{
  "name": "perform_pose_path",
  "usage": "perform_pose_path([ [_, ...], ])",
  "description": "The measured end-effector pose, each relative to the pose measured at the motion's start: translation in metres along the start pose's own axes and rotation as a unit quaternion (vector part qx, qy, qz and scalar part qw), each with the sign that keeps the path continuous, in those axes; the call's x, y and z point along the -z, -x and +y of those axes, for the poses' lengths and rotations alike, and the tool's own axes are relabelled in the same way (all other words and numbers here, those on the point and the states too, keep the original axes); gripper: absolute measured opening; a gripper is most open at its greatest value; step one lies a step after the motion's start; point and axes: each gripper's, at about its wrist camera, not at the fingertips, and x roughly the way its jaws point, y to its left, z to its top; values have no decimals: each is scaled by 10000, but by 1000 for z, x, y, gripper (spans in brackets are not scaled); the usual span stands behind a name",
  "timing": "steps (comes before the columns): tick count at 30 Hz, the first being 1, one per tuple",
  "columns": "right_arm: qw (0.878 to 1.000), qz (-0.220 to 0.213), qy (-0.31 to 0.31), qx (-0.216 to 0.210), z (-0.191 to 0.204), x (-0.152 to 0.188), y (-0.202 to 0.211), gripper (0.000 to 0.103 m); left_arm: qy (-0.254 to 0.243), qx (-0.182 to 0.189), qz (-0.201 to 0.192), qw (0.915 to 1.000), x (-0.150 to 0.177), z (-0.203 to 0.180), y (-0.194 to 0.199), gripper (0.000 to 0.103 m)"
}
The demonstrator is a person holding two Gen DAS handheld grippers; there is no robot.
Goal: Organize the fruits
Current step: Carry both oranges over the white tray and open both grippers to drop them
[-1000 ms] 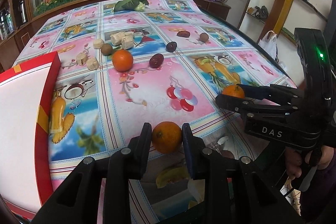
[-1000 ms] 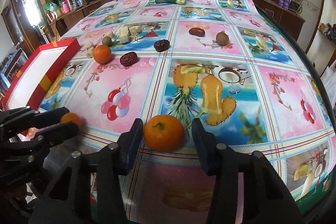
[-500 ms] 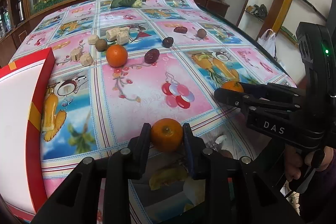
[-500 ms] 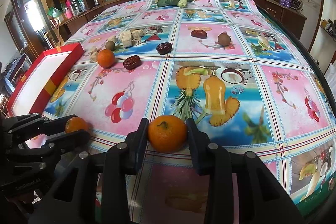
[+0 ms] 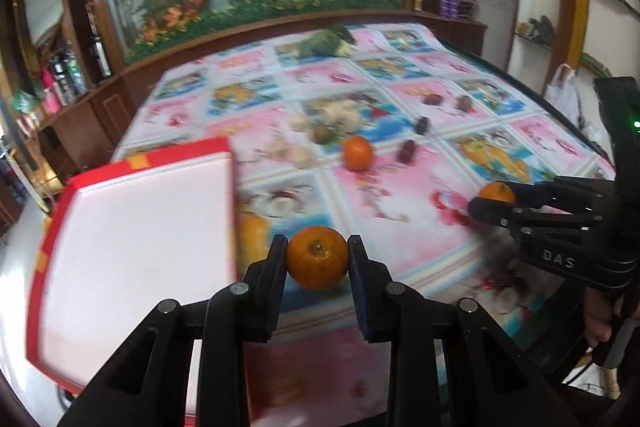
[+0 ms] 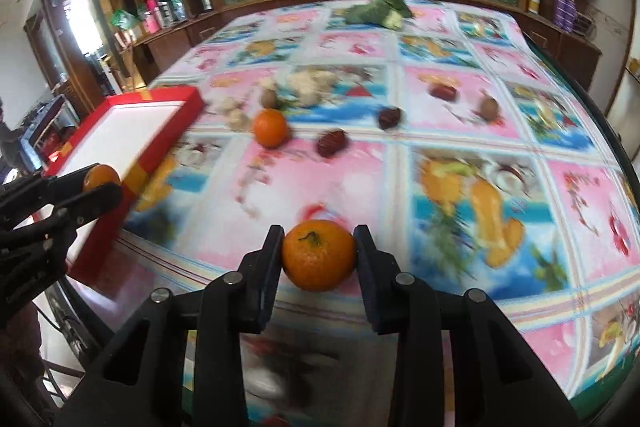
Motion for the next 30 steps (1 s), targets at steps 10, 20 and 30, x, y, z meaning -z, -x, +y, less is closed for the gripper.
perform_pose_path([
  [10,9913,65,828,-1024,131,-38,-31,38,544,-1064,84,9928,19,111,17,29],
  [20,9818,529,1274,-1302,209,-23,-73,38,871,-1407,500,9849,47,151,2,30],
  [30,9792,458,1714,-985,218,-18,-78,39,1023,-1728,735,9769,55,161,-11,33],
])
